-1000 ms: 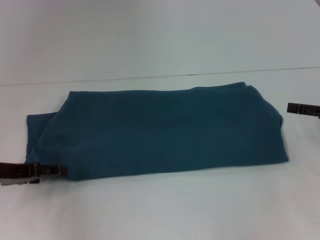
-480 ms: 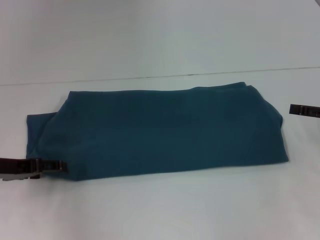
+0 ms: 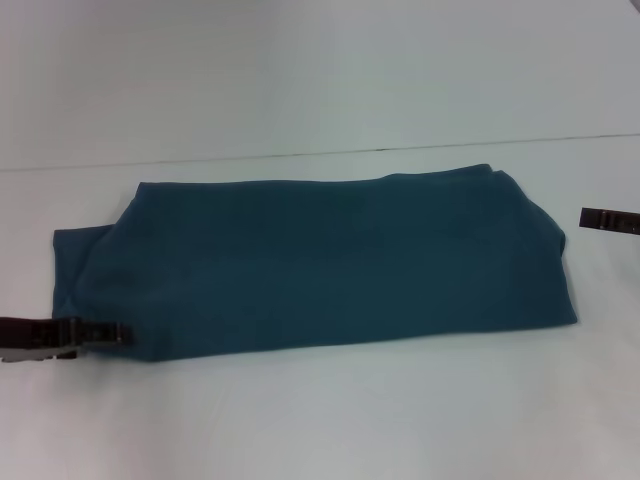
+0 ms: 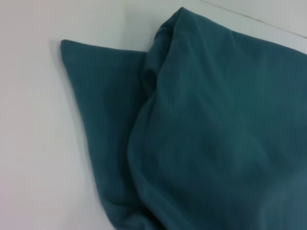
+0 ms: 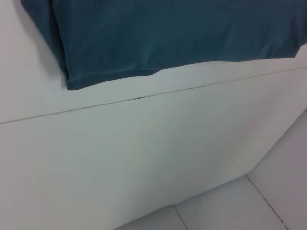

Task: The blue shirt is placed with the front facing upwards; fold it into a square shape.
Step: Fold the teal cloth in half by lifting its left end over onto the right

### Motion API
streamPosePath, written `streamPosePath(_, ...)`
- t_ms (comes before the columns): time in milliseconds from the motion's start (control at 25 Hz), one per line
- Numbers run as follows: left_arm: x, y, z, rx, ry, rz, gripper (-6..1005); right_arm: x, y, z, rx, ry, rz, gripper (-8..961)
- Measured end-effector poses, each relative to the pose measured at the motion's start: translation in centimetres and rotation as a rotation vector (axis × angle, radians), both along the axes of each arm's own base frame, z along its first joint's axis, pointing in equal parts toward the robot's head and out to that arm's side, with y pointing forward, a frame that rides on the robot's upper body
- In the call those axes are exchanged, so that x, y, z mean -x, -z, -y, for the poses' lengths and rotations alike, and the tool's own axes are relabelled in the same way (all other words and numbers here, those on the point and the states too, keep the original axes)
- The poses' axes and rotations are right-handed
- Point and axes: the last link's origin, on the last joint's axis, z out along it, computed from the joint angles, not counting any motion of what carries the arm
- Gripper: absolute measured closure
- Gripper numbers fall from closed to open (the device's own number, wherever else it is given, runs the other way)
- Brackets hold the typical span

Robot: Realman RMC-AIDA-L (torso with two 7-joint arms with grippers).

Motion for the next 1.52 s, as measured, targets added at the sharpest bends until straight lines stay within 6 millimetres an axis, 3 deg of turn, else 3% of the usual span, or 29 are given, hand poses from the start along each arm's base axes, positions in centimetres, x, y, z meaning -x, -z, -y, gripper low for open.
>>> streamPosePath(360,0.4,-0.1,0.1,0.003,-0.014,-0.024,103,0.0,0.0,0.0,-0.003,0.002,0.002,55)
streamPosePath(800,-0.5,0.1,-0.6,0.007,0.01,-0.028,109,0.0,0.0,0.0,-0.003,0.001,0.0,57)
streamPosePath(1160,0.6,-0.7,0.4,-0.005,-0.022,-0.034,115,0.0,0.0,0.0,-0.003,0.001,0.0,59)
streamPosePath(1520,-0.2,0.1,0.7,0.055,-0.001,-0.021,120,0.1,0.1,-0.1,-0.001,-0.002,-0.002,60)
